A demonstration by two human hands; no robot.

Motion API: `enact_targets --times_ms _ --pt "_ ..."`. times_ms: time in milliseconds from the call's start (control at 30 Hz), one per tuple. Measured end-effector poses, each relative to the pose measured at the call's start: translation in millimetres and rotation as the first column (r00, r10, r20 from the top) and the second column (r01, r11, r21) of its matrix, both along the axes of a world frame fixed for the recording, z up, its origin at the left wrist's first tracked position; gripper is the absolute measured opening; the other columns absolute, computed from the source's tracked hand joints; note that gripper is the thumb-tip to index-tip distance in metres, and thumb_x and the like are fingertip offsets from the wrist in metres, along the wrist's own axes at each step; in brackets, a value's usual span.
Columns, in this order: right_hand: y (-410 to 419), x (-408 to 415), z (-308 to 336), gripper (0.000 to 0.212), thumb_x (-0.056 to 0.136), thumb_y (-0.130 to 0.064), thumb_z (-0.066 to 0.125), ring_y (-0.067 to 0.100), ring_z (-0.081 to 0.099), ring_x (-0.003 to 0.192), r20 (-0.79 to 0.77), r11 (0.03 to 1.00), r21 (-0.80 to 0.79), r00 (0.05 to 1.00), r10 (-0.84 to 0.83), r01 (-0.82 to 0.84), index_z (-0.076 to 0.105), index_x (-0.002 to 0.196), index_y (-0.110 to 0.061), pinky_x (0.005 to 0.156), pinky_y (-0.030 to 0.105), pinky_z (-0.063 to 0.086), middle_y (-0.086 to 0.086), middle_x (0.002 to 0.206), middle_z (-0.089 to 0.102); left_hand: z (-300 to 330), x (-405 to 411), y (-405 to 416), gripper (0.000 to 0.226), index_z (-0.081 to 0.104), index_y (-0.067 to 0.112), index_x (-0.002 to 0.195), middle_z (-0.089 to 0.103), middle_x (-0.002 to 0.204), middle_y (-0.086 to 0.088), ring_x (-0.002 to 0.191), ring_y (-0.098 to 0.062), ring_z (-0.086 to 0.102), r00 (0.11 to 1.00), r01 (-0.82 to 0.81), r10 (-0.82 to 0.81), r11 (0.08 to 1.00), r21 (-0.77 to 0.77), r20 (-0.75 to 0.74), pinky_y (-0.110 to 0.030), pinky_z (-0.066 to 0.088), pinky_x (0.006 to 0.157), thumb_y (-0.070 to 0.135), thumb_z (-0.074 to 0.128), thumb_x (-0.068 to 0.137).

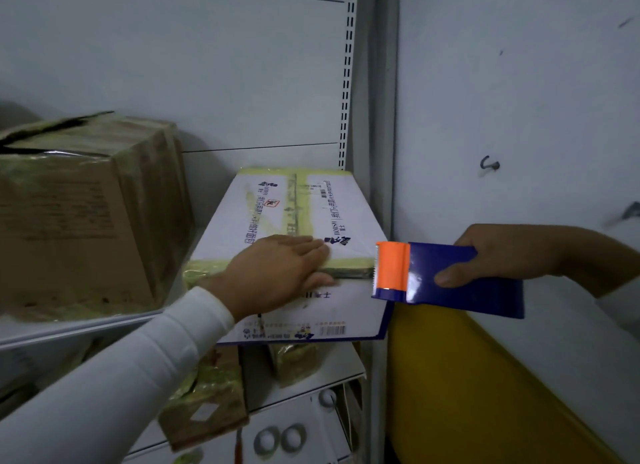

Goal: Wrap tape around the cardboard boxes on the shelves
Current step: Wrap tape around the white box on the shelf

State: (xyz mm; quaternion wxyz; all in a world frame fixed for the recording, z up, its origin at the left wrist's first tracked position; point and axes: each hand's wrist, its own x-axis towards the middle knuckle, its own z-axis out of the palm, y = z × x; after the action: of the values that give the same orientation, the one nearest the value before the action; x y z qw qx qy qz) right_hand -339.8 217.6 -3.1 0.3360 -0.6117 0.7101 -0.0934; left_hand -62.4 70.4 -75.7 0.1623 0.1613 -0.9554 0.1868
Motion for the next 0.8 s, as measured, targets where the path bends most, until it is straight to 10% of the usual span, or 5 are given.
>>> enact_targets --times_ms 633,800 --pt "50 -55 -15 0.045 0.072 -0.063 0.073 0.015 0.061 0.057 0.029 0.998 0.041 0.999 -0.040 0.039 0.065 0.060 -0.020 0.058 0.024 0.043 0.003 0.065 0.066 2 29 -4 0.063 0.057 0.016 0.129 0.063 0.126 -0.007 0.108 -0.027 0.065 0.998 -0.017 0.012 0.996 0.087 0.061 -0.041 0.053 0.085 0.058 0.021 0.098" --pt "44 -39 -36 0.040 0.067 -0.055 0.068 0.010 0.056 0.048 -0.028 0.993 -0.059 0.994 -0.104 0.102 0.061 0.058 -0.018 0.052 0.021 0.039 -0.001 0.056 0.064 14 10 17 0.079 0.060 0.024 0.097 0.067 0.089 0.000 0.075 -0.023 0.063 0.987 -0.162 0.161 0.986 0.038 0.030 -0.031 0.050 0.064 0.078 0.004 0.084"
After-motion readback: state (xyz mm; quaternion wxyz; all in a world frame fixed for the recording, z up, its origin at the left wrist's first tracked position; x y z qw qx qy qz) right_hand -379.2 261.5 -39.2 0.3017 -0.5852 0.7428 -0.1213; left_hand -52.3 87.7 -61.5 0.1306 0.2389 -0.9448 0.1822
